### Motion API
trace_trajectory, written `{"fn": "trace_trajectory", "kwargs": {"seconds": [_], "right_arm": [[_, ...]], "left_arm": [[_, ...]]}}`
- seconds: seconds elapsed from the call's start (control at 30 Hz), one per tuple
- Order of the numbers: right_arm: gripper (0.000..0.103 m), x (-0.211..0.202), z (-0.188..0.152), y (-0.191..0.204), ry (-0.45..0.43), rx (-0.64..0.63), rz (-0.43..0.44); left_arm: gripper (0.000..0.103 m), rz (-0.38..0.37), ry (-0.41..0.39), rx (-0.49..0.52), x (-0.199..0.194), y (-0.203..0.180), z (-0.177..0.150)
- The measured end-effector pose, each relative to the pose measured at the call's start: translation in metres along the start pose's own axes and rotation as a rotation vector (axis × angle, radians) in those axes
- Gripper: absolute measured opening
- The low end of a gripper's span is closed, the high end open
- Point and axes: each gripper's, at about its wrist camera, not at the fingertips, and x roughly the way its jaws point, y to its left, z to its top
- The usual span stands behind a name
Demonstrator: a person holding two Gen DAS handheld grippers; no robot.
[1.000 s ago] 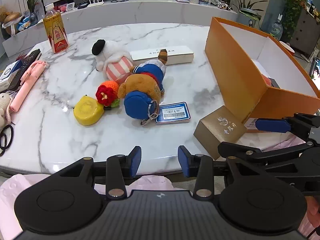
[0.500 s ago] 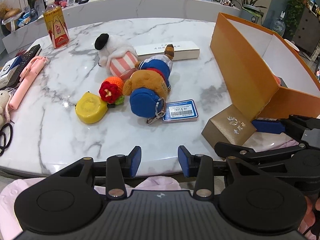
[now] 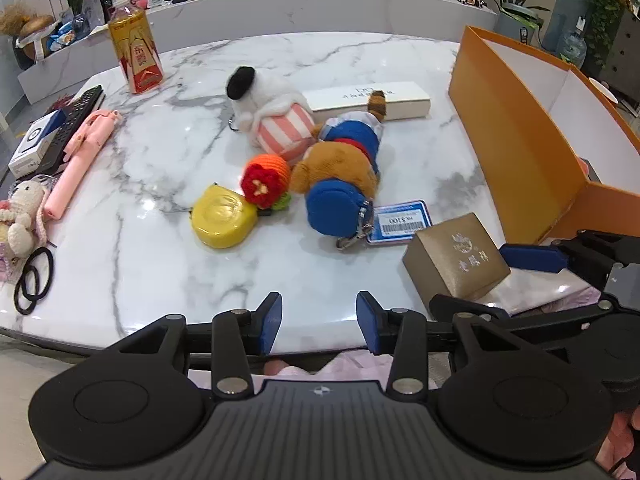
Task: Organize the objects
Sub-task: 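Move the right tool to the tan gift box and close on it, then grasp the yellow tape measure with the left tool while the right lifts the tan box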
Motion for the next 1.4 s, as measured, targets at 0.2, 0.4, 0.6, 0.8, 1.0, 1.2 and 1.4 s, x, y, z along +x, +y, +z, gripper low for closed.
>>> {"fn": "trace_trajectory", "kwargs": {"seconds": [0.2,0.4,0.6,0.8,1.0,1.2,1.4], "right_arm": [[0.077,0.005,0.017,0.014,-0.004,-0.023,-0.093],[0.073,0.021,0.026,0.019,0.049,-0.031,-0.135],[0.062,0.029,0.031,0.021,0.078,-0.032,-0.160],[0.061,0.033,0.039,0.026,0.079,-0.070,-0.138],[0.061,0.029,0.056,0.026,0.055,-0.117,-0.136],[0.061,0.029,0.073,0.021,0.057,-0.155,-0.131],[0.061,0.031,0.084,0.016,0.064,-0.177,-0.121]], "left_arm": [[0.052,-0.001,-0.018,0.024,-0.002,0.010,0.007],[0.052,0.009,-0.013,0.052,0.005,0.016,0.014],[0.052,0.007,-0.009,0.078,0.010,0.021,0.022],[0.067,0.019,-0.008,0.150,0.021,0.035,0.035],[0.073,0.030,0.019,0.320,0.040,0.053,0.057],[0.074,-0.062,0.096,0.377,0.074,0.069,0.074],[0.074,-0.082,0.143,0.454,0.094,0.071,0.075]]}}
